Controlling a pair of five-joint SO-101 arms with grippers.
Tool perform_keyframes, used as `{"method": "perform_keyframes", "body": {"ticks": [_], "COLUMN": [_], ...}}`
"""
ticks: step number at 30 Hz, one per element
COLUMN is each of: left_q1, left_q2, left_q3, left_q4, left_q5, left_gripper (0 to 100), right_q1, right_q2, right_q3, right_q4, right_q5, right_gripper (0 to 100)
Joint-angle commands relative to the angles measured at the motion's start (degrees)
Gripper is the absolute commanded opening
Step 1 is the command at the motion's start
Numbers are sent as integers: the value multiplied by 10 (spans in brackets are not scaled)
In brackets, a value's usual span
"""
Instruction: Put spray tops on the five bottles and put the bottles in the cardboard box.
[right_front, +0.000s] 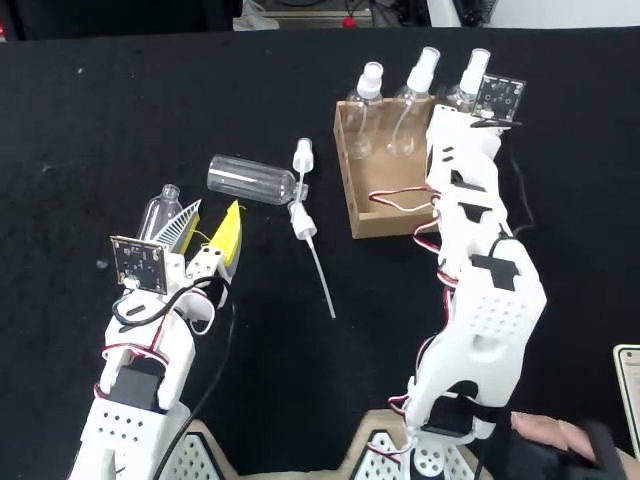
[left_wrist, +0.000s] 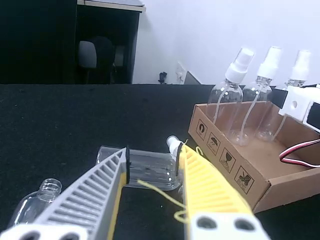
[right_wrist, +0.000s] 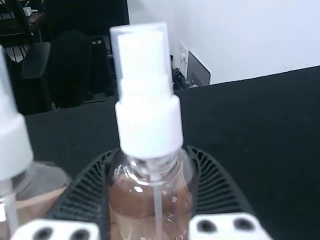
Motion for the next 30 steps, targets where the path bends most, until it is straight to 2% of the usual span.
{"method": "perform_keyframes", "body": {"ticks": [1,9,30], "left_q1": [3,3,3], "left_q2": [-4,-5,-5], "left_q3": [13,13,13], "left_q4": [-5,-5,-5], "left_q5": [-6,-6,-7], "left_gripper": [166,166,166], "right_q1": [-8,-8,-7], "right_q2": [-5,-5,-5], "right_q3": [-30,-29,-27], "right_q4": [-18,-13,-13], "right_q5": [8,8,5], "right_gripper": [82,268,273]}}
